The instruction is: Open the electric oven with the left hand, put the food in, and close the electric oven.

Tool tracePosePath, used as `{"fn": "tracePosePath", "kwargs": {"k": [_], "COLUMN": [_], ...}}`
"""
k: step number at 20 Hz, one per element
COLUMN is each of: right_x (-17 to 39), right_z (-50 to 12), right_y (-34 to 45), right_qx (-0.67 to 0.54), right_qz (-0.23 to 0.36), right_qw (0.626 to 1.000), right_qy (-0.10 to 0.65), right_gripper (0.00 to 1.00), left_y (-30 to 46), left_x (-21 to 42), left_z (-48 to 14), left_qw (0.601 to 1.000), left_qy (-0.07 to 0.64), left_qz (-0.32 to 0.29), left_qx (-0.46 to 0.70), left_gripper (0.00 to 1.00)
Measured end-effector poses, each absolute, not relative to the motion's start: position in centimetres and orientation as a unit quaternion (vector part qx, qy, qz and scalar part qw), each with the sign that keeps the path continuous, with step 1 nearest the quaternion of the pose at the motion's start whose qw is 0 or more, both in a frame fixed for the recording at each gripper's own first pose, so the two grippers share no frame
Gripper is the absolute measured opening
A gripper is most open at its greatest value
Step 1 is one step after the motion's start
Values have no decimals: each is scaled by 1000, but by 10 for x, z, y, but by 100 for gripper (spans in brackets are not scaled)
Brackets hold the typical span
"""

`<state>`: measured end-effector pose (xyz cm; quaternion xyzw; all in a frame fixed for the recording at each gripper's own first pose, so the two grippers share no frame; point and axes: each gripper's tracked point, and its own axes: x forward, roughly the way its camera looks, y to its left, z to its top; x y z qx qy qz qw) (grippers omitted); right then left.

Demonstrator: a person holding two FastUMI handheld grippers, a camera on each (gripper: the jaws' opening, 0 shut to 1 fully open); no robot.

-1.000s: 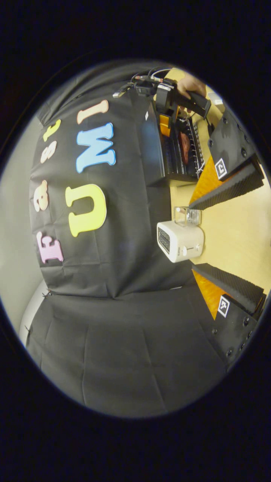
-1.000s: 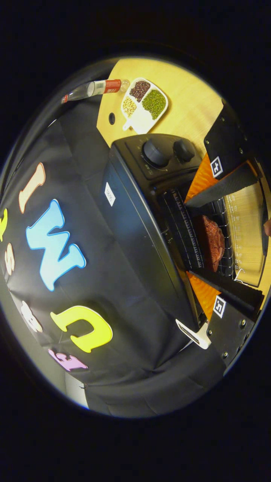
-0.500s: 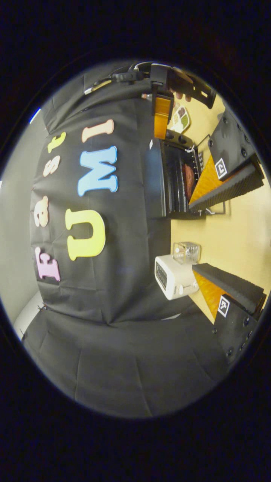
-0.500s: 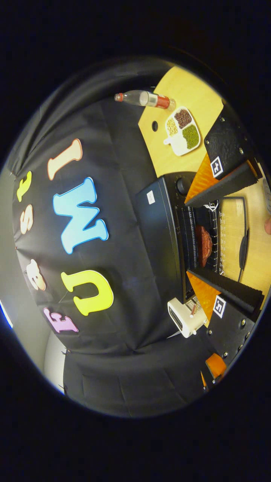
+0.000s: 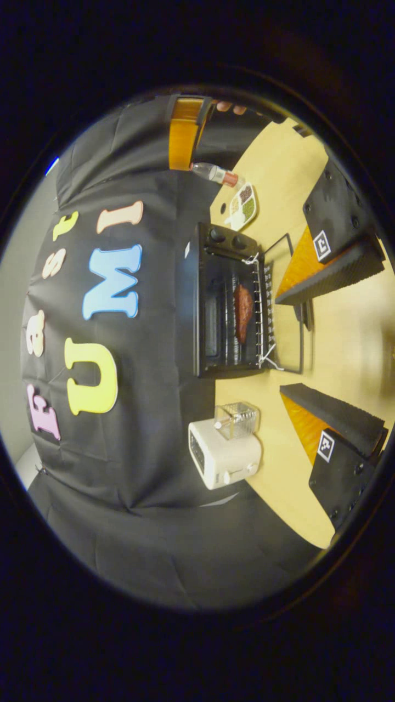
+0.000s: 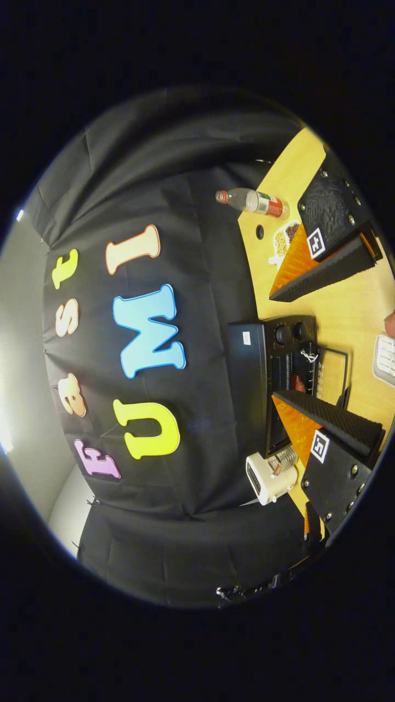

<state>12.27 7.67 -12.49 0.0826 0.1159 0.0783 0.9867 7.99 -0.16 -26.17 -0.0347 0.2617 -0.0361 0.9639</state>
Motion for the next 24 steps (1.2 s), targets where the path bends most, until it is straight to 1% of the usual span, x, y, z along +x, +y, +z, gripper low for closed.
{"fn": "tracePosePath", "kwargs": {"k": [1, 3, 4, 9, 10, 12, 13, 14, 15, 16, 18, 19, 20, 21, 22, 23, 24], "right_x": [119, 108, 103, 81, 77, 68, 65, 62, 59, 56, 51, 49, 46, 44, 43, 42, 41], "right_z": [-124, -122, -123, -131, -131, -131, -131, -132, -132, -133, -137, -138, -137, -138, -138, -138, -138], "right_y": [69, 49, 42, 10, 5, -5, -9, -12, -16, -20, -25, -27, -29, -31, -32, -34, -35], "right_qx": [79, 76, 72, 52, 48, 38, 34, 33, 31, 30, 28, 28, 29, 28, 27, 27, 26], "right_qz": [72, 60, 53, 19, 13, 1, -5, -10, -17, -22, -32, -35, -39, -42, -44, -47, -48], "right_qw": [988, 989, 989, 989, 989, 989, 989, 989, 989, 988, 987, 987, 986, 986, 986, 986, 986], "right_qy": [114, 115, 118, 135, 138, 142, 143, 145, 147, 148, 155, 157, 157, 157, 158, 159, 160], "right_gripper": [98, 98, 98, 98, 98, 98, 98, 98, 98, 98, 98, 98, 98, 98, 97, 98, 98], "left_y": [-10, -27, -33, -63, -66, -70, -72, -75, -79, -82, -88, -92, -95, -96, -98, -98, -96], "left_x": [81, 82, 83, 87, 87, 89, 91, 91, 93, 94, 97, 97, 100, 102, 104, 106, 107], "left_z": [-269, -284, -292, -333, -343, -359, -365, -369, -374, -380, -392, -397, -401, -405, -409, -412, -416], "left_qw": [961, 954, 951, 930, 924, 917, 915, 912, 910, 908, 902, 900, 898, 897, 897, 896, 895], "left_qy": [272, 292, 301, 353, 367, 385, 389, 395, 399, 405, 416, 422, 425, 427, 428, 430, 435], "left_qz": [-43, -58, -64, -85, -86, -85, -86, -90, -94, -97, -100, -102, -103, -103, -101, -100, -96], "left_qx": [-37, -41, -42, -62, -66, -64, -60, -56, -53, -50, -49, -49, -48, -46, -44, -42, -38], "left_gripper": [96, 96, 100, 100, 97, 97, 100, 96, 100, 95, 96, 100, 100, 96, 100, 97, 100]}}
